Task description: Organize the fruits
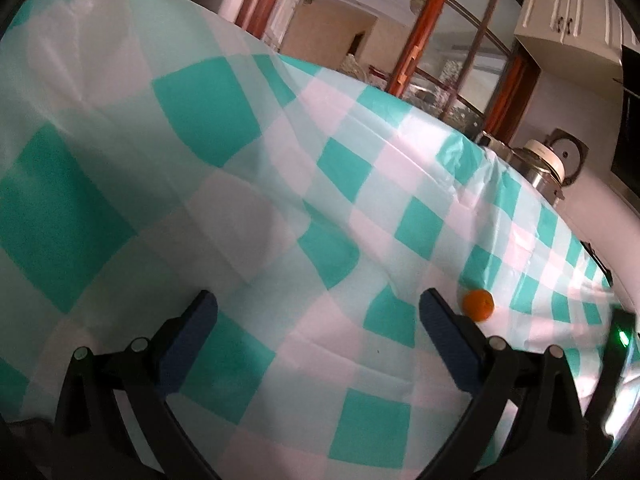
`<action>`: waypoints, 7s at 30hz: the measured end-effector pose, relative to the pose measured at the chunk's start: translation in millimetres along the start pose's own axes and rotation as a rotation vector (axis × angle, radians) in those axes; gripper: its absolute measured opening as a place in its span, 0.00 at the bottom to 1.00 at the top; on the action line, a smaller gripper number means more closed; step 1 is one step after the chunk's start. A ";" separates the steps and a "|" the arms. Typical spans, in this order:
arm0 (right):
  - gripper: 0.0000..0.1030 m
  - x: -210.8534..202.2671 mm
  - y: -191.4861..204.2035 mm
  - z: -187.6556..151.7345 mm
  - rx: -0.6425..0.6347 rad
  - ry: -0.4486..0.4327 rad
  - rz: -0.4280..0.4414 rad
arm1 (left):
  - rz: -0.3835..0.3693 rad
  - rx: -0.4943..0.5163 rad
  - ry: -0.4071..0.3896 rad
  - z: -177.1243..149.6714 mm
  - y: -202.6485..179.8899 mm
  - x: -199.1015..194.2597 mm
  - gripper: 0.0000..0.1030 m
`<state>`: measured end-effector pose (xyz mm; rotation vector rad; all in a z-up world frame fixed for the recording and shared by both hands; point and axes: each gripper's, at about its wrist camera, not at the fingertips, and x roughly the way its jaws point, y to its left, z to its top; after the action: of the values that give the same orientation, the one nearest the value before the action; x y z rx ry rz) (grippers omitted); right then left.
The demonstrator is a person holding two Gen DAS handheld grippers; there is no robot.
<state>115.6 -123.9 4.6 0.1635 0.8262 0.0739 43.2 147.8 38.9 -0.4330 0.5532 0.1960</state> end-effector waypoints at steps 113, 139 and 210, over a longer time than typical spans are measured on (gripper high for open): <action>0.40 -343.5 -337.8 -368.0 0.385 -0.051 -0.189 | -0.908 1.262 0.483 -374.1 -259.8 -293.6 0.41; 0.40 -246.8 -417.8 -445.3 0.392 0.421 -0.416 | -0.708 1.767 0.802 -612.3 -293.2 -229.1 0.42; 0.84 -304.8 -311.4 -469.8 0.721 0.324 -0.543 | -0.693 1.544 0.724 -493.6 -246.5 -261.4 0.98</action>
<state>-436.1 -415.4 -141.1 0.6093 1.1700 -0.7337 -332.2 -309.8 -110.7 0.8725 1.0371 -1.0639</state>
